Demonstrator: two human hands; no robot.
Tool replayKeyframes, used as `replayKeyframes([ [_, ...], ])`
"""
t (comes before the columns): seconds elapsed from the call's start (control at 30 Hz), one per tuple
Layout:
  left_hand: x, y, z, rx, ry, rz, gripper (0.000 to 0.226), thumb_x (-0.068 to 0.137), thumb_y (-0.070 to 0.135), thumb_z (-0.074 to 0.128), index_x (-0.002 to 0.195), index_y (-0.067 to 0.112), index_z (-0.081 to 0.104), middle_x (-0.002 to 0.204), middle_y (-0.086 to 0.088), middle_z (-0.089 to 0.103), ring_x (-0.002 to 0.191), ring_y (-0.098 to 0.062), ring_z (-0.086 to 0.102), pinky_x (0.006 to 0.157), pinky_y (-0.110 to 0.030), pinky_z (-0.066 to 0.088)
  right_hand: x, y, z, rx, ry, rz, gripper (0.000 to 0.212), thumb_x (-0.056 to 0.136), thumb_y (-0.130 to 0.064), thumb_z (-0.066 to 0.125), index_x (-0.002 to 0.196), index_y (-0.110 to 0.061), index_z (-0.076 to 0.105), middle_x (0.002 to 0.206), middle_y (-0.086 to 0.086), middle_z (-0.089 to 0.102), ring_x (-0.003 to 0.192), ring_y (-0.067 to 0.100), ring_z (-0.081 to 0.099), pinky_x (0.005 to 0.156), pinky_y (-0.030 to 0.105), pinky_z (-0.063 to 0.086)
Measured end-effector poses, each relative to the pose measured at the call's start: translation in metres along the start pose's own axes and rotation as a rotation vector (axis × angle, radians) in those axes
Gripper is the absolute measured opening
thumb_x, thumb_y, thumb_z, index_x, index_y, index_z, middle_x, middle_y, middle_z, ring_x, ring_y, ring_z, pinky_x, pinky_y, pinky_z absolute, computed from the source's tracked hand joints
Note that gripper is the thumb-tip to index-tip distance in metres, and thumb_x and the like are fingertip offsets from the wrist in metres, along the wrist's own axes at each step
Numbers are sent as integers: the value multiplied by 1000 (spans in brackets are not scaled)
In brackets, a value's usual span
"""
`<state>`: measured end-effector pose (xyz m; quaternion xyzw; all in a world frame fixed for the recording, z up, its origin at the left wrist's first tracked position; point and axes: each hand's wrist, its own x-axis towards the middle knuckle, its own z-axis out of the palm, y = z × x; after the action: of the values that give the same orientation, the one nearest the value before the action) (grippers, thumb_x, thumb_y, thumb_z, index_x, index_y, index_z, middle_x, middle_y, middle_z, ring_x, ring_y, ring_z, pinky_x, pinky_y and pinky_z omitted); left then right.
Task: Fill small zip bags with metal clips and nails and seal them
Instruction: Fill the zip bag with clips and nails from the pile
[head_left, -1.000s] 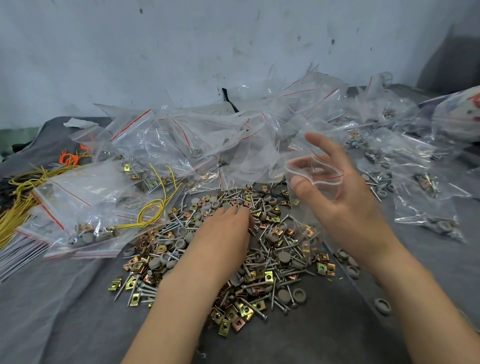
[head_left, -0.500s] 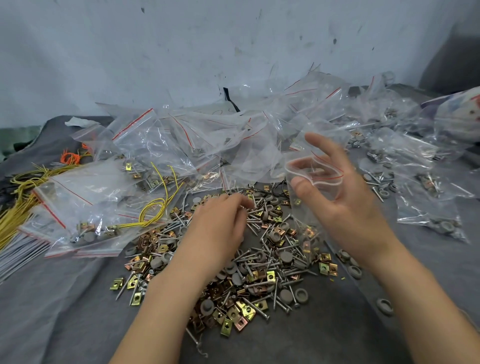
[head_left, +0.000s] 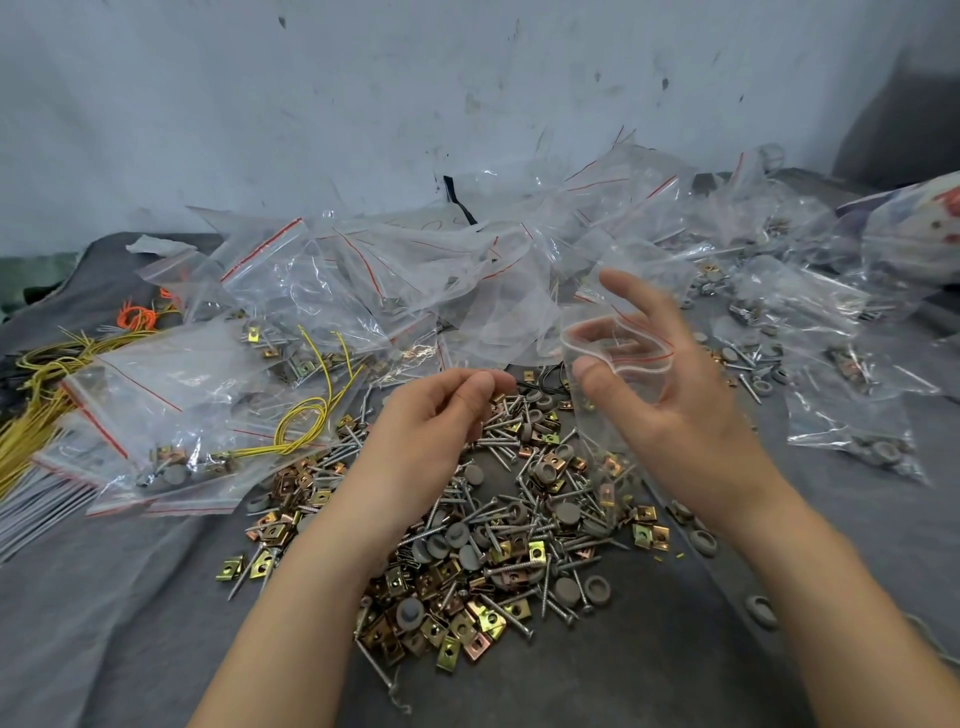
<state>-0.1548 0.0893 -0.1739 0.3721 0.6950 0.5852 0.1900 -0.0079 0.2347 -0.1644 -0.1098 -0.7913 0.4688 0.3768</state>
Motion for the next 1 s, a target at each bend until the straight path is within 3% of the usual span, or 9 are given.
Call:
replayKeyframes([
  [0.1, 1, 0, 1, -148, -15, -42, 26, 100, 25, 53, 98, 35, 77, 75, 10, 61, 74, -11, 55, 78, -27, 47, 0, 0, 0, -1, 0, -1, 55, 94, -28, 67, 141, -43, 44, 114, -19, 65, 108, -2, 62, 85, 6, 44],
  [0.3, 1, 0, -3, -264, -47, -84, 29, 99, 13, 54, 103, 29, 78, 83, 8, 69, 76, -4, 60, 77, -22, 52, 0, -2, -1, -6, 11, 0, 54, 90, -37, 65, 137, -49, 43, 115, -21, 65, 109, -2, 62, 86, 7, 45],
  [0.47, 1, 0, -4, -264, -1, -98, 29, 100, 12, 54, 100, 28, 78, 82, 8, 69, 76, -4, 61, 79, -24, 52, 0, -1, 1, -11, -1, -5, 55, 94, -29, 68, 141, -43, 43, 114, -22, 64, 110, -3, 61, 86, 5, 43],
  [0.73, 1, 3, 0, -334, 66, -122, 28, 102, 18, 50, 89, 19, 76, 74, 6, 67, 66, -7, 60, 67, -20, 53, 0, -2, 2, -14, -2, 0, 54, 95, -25, 68, 141, -42, 43, 114, -22, 64, 109, -4, 60, 85, 5, 43],
  [1.0, 2, 11, 1, -793, 51, -415, 20, 99, 14, 51, 93, 4, 68, 75, -4, 71, 60, -8, 65, 58, -20, 56, 1, -1, 2, -11, -10, 5, 54, 95, -25, 68, 142, -40, 43, 113, -22, 65, 109, -4, 60, 86, 4, 42],
])
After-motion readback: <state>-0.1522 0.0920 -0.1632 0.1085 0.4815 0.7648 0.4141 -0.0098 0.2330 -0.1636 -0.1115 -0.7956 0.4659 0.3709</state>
